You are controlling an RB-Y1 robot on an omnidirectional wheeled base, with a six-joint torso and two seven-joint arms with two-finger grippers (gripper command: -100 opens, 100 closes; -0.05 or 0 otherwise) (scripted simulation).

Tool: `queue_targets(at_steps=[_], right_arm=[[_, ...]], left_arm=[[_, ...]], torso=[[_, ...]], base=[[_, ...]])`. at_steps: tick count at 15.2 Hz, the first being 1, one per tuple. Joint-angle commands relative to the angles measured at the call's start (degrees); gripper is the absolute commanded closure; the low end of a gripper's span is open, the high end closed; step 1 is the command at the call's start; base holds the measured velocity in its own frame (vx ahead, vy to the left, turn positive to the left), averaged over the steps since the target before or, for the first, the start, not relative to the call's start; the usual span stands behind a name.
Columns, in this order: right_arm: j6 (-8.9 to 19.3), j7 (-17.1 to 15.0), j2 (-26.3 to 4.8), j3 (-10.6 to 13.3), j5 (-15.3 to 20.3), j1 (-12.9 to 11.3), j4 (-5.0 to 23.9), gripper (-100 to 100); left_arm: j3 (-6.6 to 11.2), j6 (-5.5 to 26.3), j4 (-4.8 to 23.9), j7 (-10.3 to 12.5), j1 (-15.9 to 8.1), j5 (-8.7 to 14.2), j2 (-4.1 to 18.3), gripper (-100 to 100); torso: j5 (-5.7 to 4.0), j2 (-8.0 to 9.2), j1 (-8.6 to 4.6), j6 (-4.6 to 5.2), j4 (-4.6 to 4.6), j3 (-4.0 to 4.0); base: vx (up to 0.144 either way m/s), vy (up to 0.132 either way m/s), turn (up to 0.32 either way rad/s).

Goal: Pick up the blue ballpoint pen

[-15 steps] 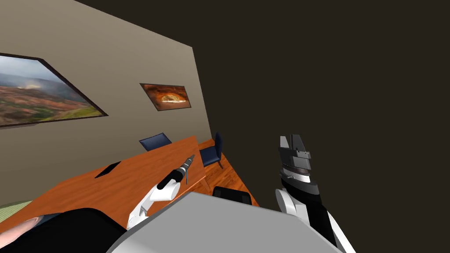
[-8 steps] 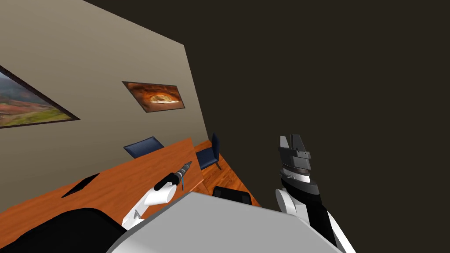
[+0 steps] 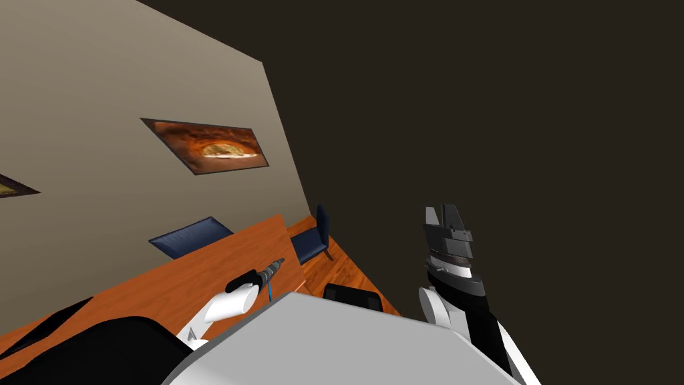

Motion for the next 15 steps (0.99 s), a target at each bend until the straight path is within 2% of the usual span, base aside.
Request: queue_targets(at_steps=[1, 2, 4, 5, 6, 7, 8, 9, 10, 11, 12, 13, 14, 15], right_arm=[[0.00, 0.00, 0.00, 0.00, 0.00, 0.00, 0.00, 0], [0.00, 0.00, 0.00, 0.00, 0.00, 0.00, 0.00, 0], [0.00, 0.00, 0.00, 0.00, 0.00, 0.00, 0.00, 0], [0.00, 0.00, 0.00, 0.00, 0.00, 0.01, 0.00, 0], [0.00, 0.00, 0.00, 0.00, 0.00, 0.00, 0.00, 0], [0.00, 0.00, 0.00, 0.00, 0.00, 0.00, 0.00, 0], [0.00, 0.00, 0.00, 0.00, 0.00, 0.00, 0.00, 0], [0.00, 0.00, 0.00, 0.00, 0.00, 0.00, 0.00, 0], [0.00, 0.00, 0.00, 0.00, 0.00, 0.00, 0.00, 0], [0.00, 0.00, 0.00, 0.00, 0.00, 0.00, 0.00, 0], [0.00, 0.00, 0.00, 0.00, 0.00, 0.00, 0.00, 0], [0.00, 0.00, 0.00, 0.00, 0.00, 0.00, 0.00, 0], [0.00, 0.00, 0.00, 0.00, 0.00, 0.00, 0.00, 0], [0.00, 0.00, 0.00, 0.00, 0.00, 0.01, 0.00, 0]], left_arm=[[0.35, 2.52, 1.93, -1.71, -0.20, 0.98, 0.38, -100], [0.93, 4.03, 3.46, -3.42, -0.06, 2.33, 1.00, -100], [0.93, 4.98, 3.59, -3.42, -0.06, 2.33, 1.00, -100], [1.50, 6.98, 5.19, -5.08, 0.06, 3.63, 1.59, -100], [1.50, 7.35, 5.19, -5.08, 0.06, 3.63, 1.59, -100], [2.03, 9.27, 6.72, -6.66, 0.19, 4.88, 2.14, -100], [2.03, 9.62, 6.72, -6.66, 0.19, 4.88, 2.14, -100], [2.55, 11.20, 8.17, -8.17, 0.31, 6.06, 2.66, -100], [2.55, 11.78, 8.17, -8.17, 0.31, 6.06, 2.66, -100], [3.03, 13.57, 9.55, -9.59, 0.42, 7.18, 3.15, -100], [3.03, 13.82, 9.55, -9.59, 0.42, 7.18, 3.15, -100], [3.48, 15.43, 10.83, -10.92, 0.52, 8.23, 3.60, -100], [3.48, 15.73, 10.83, -10.92, 0.52, 8.23, 3.60, -100], [3.90, 17.33, 12.02, -12.15, 0.62, 9.19, 4.00, -100]], torso=[[0.00, 0.00, 0.00, 0.00, 0.00, 0.00], [0.01, 0.00, 0.01, -0.01, 0.00, 0.00], [0.02, -0.02, 0.04, 0.00, 0.00, -0.01], [0.01, -0.01, 0.01, -0.02, 0.00, -0.01], [0.01, -0.01, 0.00, 0.00, 0.00, -0.01], [0.01, 0.00, -0.02, -0.01, 0.00, 0.00], [0.01, 0.00, 0.00, 0.01, 0.00, 0.00], [0.01, 0.00, 0.01, -0.02, 0.00, 0.00], [0.01, -0.02, 0.02, 0.01, 0.00, -0.01], [0.01, -0.01, 0.02, -0.02, 0.00, -0.01], [0.01, 0.00, 0.03, -0.02, 0.00, 0.00], [0.02, 0.00, 0.02, -0.02, 0.00, 0.00], [0.01, 0.00, 0.01, -0.01, 0.00, 0.00], [0.01, -0.01, 0.00, -0.02, 0.00, 0.00]], base=[[0.011, 0.039, -0.179], [0.015, 0.040, -0.208], [0.012, 0.038, -0.122], [0.009, 0.030, -0.154], [0.008, 0.031, -0.165], [0.007, 0.035, -0.229], [0.007, 0.039, -0.169], [0.010, 0.040, -0.166], [0.010, 0.039, -0.148], [0.007, 0.042, -0.153], [0.005, 0.042, -0.125], [0.008, 0.038, -0.181], [0.009, 0.035, -0.146], [0.010, 0.032, -0.166]])
